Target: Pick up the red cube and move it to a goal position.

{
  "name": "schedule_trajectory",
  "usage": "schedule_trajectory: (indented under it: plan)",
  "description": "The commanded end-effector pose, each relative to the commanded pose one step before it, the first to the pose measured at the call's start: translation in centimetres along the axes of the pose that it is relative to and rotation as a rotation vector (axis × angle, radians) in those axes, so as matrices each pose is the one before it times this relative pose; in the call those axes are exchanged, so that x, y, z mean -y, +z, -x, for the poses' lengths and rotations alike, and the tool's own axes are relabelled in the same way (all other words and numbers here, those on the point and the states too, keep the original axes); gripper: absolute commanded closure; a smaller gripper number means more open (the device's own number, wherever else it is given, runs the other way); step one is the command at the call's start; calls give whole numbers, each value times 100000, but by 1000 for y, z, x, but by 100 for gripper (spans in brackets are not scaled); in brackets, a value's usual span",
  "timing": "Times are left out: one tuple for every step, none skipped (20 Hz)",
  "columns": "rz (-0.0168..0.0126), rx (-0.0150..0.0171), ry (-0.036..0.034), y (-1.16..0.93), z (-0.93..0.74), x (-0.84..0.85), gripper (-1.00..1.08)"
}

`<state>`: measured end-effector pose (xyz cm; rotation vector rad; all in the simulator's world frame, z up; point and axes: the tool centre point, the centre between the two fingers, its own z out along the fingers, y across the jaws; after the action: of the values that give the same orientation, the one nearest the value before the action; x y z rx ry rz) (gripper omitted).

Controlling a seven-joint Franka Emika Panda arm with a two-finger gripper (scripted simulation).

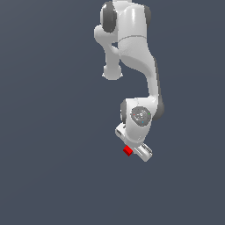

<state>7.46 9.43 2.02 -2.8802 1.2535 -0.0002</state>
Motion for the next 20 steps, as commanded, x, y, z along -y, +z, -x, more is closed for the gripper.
schedule_trajectory:
  plan:
    - [36, -16, 83, 17, -43, -35, 108]
    - [0, 0, 0, 0, 0, 0, 108]
    - [0, 0, 0, 0, 0, 0, 108]
    - [0, 0, 0, 0, 0, 0, 108]
    - [0, 0, 0, 0, 0, 0, 108]
    - [-22, 20, -62, -10, 38, 34, 108]
    - [0, 0, 0, -24, 2, -6, 108]
    - [0, 0, 0, -73, 5, -18, 108]
    - [0, 0, 0, -122, 8, -30, 108]
    - [0, 0, 0, -171, 11, -42, 108]
    - [0, 0, 0, -221, 14, -54, 108]
    - [0, 0, 0, -271, 18, -66, 108]
    - [0, 0, 0, -322, 21, -78, 108]
    - [0, 0, 0, -374, 24, -91, 108]
    - [0, 0, 0, -426, 28, -103, 108]
    - [0, 0, 0, -480, 31, -116, 108]
    - [0, 0, 0, -535, 34, -129, 108]
    - [-32, 54, 28, -588, 19, -155, 108]
    - [0, 0, 0, -650, 41, -156, 108]
    - [0, 0, 0, -710, 45, -170, 108]
